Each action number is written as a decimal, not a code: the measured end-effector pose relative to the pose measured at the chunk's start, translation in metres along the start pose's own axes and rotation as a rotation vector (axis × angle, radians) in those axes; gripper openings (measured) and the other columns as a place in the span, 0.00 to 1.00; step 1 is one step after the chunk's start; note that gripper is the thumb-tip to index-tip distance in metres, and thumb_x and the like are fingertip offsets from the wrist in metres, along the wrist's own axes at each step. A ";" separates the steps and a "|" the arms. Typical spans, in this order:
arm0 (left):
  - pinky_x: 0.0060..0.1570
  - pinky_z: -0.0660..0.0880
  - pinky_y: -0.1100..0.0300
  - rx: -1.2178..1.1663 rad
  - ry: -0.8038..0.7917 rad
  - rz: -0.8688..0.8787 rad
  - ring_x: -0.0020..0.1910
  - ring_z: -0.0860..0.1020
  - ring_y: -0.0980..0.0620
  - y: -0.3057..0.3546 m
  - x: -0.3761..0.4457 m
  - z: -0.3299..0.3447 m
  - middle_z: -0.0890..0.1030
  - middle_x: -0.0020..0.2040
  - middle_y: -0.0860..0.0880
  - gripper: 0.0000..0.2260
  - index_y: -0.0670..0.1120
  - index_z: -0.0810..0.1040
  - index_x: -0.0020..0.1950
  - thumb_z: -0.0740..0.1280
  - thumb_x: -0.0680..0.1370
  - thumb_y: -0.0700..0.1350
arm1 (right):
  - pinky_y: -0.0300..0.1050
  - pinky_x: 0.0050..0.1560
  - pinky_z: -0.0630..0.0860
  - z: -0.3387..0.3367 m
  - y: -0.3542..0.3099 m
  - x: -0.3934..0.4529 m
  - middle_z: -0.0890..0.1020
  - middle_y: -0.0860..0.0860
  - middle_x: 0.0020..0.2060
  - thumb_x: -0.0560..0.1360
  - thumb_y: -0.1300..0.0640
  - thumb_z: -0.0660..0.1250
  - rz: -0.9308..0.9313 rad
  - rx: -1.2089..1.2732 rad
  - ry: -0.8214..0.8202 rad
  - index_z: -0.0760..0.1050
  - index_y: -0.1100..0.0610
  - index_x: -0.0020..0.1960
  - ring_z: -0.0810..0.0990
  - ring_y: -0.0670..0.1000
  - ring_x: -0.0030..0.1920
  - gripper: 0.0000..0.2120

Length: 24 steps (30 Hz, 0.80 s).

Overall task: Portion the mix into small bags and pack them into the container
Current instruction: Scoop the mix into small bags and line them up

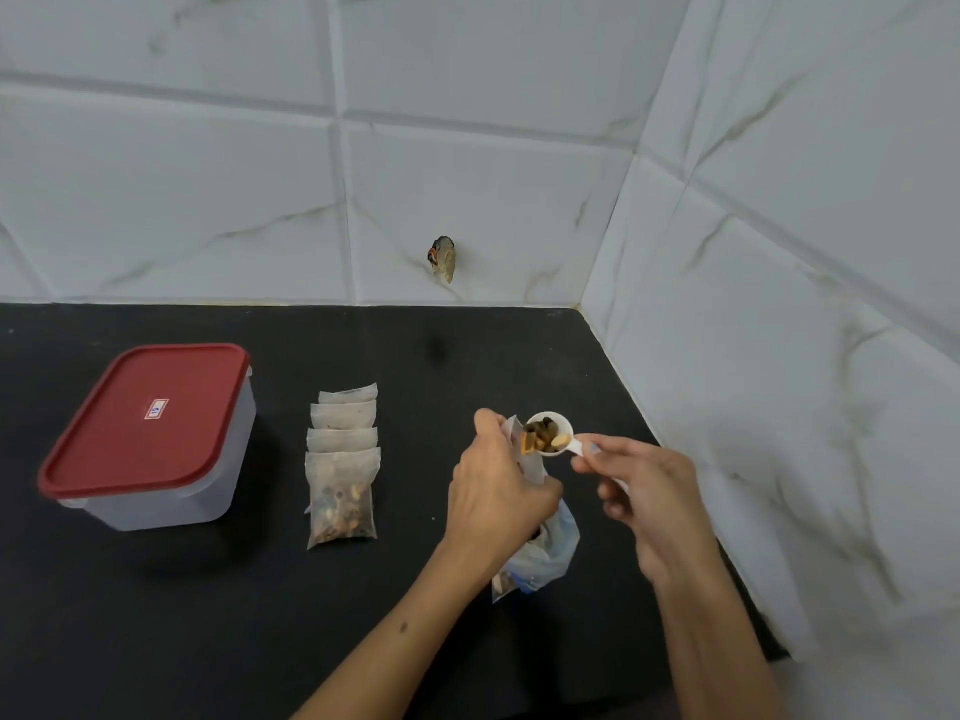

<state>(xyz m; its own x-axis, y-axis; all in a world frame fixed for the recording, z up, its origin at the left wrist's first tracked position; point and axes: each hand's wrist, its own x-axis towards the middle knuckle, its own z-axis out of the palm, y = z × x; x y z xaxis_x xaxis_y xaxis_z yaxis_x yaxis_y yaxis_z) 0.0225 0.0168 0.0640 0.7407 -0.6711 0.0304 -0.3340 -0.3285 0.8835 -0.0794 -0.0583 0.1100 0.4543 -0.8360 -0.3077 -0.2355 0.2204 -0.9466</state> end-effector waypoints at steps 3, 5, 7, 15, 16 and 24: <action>0.40 0.76 0.61 -0.033 -0.010 0.016 0.41 0.76 0.58 0.002 0.002 0.005 0.74 0.43 0.54 0.21 0.52 0.62 0.52 0.72 0.69 0.45 | 0.30 0.34 0.73 0.007 0.002 -0.010 0.83 0.44 0.37 0.73 0.64 0.68 -0.253 -0.269 0.042 0.82 0.49 0.44 0.79 0.38 0.34 0.10; 0.39 0.75 0.61 -0.069 -0.007 0.007 0.42 0.76 0.56 0.000 0.002 0.008 0.75 0.44 0.54 0.20 0.52 0.62 0.51 0.73 0.69 0.48 | 0.29 0.41 0.73 0.010 0.009 -0.013 0.83 0.41 0.40 0.74 0.61 0.69 -0.452 -0.518 0.088 0.83 0.49 0.48 0.79 0.38 0.40 0.09; 0.38 0.74 0.62 -0.133 -0.010 -0.018 0.44 0.77 0.55 -0.001 0.003 0.009 0.76 0.45 0.52 0.20 0.51 0.63 0.52 0.73 0.69 0.49 | 0.30 0.43 0.71 0.014 0.016 -0.014 0.83 0.46 0.43 0.74 0.61 0.69 -0.590 -0.706 0.159 0.83 0.53 0.52 0.79 0.42 0.42 0.09; 0.35 0.71 0.70 -0.266 -0.002 -0.014 0.40 0.76 0.58 -0.003 0.006 0.007 0.75 0.42 0.55 0.19 0.48 0.66 0.51 0.73 0.69 0.41 | 0.31 0.36 0.66 0.023 0.020 -0.015 0.84 0.52 0.37 0.67 0.65 0.74 -0.775 -0.833 0.290 0.84 0.59 0.46 0.76 0.47 0.37 0.08; 0.34 0.70 0.71 -0.269 0.000 -0.010 0.40 0.75 0.58 -0.003 0.006 0.007 0.75 0.42 0.56 0.18 0.48 0.66 0.51 0.73 0.69 0.41 | 0.30 0.37 0.65 0.023 0.020 -0.015 0.84 0.52 0.38 0.69 0.64 0.74 -0.749 -0.822 0.279 0.84 0.59 0.47 0.75 0.46 0.37 0.08; 0.34 0.72 0.73 -0.327 -0.016 0.004 0.37 0.75 0.61 -0.005 0.009 0.005 0.75 0.41 0.55 0.17 0.49 0.68 0.49 0.74 0.69 0.39 | 0.43 0.37 0.76 0.024 0.020 -0.010 0.84 0.52 0.38 0.68 0.65 0.73 -0.788 -0.810 0.241 0.83 0.59 0.46 0.78 0.49 0.37 0.07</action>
<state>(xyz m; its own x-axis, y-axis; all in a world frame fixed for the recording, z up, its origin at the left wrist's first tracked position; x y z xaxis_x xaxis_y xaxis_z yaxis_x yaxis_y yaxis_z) 0.0284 0.0091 0.0574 0.7294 -0.6835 0.0294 -0.1303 -0.0966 0.9868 -0.0687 -0.0332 0.0917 0.5653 -0.6918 0.4492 -0.4815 -0.7190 -0.5013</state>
